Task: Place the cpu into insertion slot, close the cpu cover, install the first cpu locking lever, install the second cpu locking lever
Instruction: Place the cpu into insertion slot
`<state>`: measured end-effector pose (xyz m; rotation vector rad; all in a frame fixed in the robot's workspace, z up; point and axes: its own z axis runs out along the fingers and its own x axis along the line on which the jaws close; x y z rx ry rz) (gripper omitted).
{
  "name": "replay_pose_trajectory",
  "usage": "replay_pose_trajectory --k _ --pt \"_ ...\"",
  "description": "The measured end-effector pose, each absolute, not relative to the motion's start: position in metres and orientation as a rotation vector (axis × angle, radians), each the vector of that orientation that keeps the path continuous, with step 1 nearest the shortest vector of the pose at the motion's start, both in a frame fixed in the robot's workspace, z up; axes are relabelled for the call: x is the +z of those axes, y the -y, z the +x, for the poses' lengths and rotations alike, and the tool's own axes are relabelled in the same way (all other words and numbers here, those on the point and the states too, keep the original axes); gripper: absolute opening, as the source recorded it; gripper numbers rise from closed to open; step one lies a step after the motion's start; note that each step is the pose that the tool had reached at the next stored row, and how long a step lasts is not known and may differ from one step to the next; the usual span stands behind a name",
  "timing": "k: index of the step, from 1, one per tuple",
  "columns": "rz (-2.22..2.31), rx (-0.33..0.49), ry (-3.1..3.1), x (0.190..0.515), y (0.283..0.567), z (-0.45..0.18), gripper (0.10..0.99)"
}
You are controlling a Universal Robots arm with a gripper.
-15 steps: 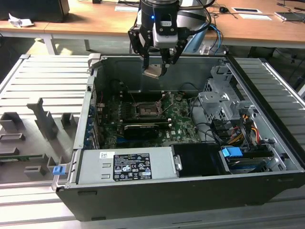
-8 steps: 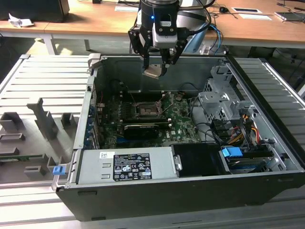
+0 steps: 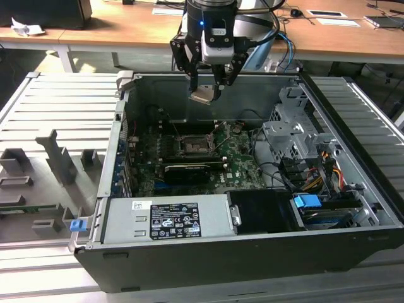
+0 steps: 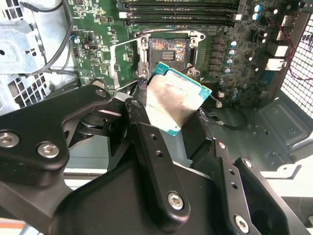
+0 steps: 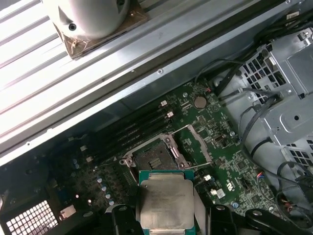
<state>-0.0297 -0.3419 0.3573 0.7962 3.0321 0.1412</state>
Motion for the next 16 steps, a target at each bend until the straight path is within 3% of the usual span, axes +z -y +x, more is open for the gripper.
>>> replay_pose_trajectory --k 16 --pt "0.965 0.140 -2.977 0.3561 0.3418 -0.0297 0.529"
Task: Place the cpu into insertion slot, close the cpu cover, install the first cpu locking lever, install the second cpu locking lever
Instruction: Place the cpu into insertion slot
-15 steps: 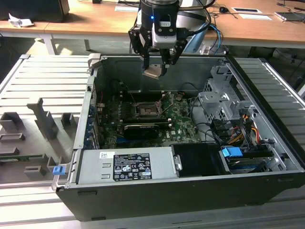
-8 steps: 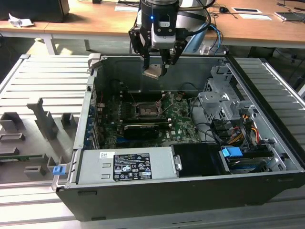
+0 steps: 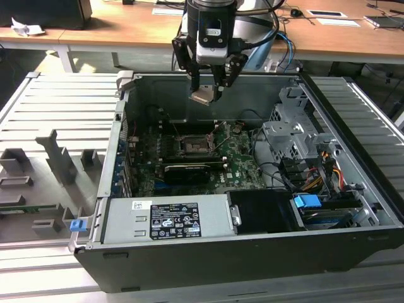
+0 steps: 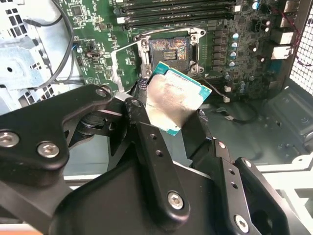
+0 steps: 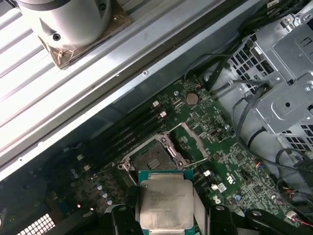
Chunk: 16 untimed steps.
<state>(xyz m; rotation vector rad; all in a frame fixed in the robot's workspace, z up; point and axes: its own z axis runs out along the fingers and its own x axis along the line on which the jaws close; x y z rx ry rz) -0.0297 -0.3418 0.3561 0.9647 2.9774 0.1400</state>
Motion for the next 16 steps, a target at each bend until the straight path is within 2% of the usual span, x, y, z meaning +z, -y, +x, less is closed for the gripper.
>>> replay_pose_trajectory --k 16 --pt "0.969 0.140 -2.976 0.3519 0.3419 -0.0297 0.529"
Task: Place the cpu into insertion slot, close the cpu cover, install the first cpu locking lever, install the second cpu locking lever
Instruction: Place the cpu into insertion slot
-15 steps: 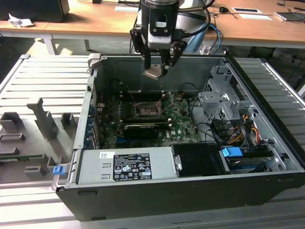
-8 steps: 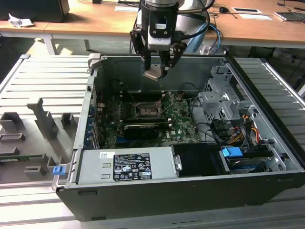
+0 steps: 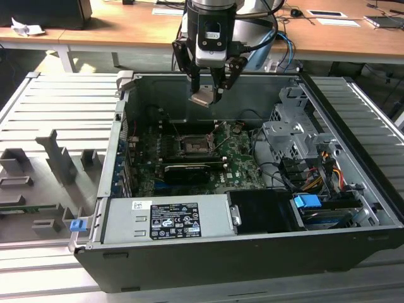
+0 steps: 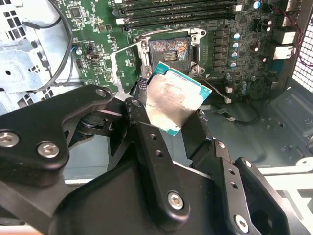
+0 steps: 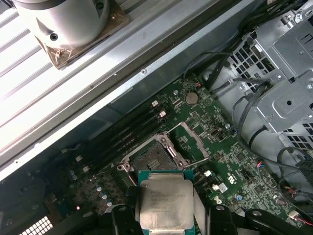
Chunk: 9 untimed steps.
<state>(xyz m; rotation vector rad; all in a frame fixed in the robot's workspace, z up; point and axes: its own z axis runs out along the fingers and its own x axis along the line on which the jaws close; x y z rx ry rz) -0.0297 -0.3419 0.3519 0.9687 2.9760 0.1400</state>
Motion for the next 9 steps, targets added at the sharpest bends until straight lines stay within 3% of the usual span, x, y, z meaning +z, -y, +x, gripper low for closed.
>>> replay_pose_trajectory --k 9 --pt "0.979 0.140 -2.972 0.3499 0.3419 -0.0297 0.529"
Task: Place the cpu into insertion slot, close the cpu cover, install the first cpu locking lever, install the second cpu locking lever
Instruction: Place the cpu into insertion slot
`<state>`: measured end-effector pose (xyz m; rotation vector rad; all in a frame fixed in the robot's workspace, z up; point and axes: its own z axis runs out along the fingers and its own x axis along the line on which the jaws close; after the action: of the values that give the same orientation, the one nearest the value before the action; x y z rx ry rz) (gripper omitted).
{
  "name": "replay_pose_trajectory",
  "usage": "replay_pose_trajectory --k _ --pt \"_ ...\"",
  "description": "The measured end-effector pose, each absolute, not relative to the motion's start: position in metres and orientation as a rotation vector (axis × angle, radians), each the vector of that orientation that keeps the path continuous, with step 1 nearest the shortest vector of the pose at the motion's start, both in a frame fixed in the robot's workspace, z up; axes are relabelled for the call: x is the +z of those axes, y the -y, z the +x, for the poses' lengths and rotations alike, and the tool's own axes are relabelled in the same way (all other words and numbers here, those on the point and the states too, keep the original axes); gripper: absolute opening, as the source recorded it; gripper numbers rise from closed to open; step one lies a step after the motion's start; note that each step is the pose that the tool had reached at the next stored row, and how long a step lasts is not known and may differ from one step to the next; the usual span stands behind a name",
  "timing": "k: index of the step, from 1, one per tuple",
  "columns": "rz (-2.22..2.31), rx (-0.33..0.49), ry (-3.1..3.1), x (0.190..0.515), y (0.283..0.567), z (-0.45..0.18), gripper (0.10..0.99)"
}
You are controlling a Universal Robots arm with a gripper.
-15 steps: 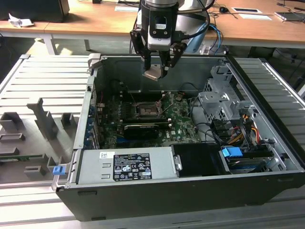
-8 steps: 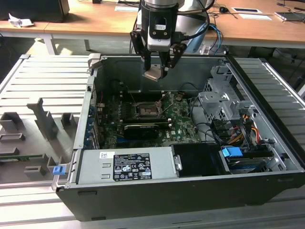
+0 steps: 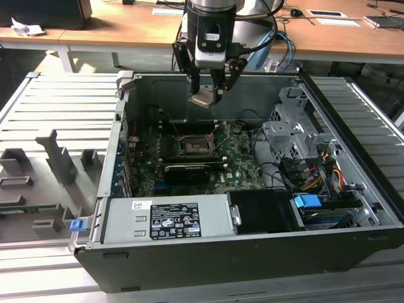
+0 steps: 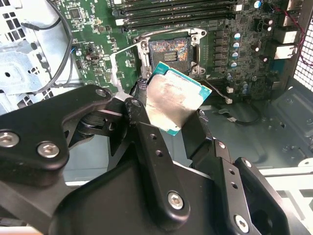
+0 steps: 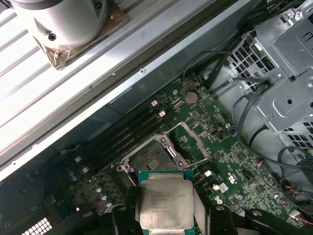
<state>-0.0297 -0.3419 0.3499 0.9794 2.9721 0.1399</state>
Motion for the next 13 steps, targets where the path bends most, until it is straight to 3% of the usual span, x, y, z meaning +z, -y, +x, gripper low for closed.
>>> replay_pose_trajectory --k 13 --pt "0.983 0.140 -2.971 0.3497 0.3419 -0.0297 0.529"
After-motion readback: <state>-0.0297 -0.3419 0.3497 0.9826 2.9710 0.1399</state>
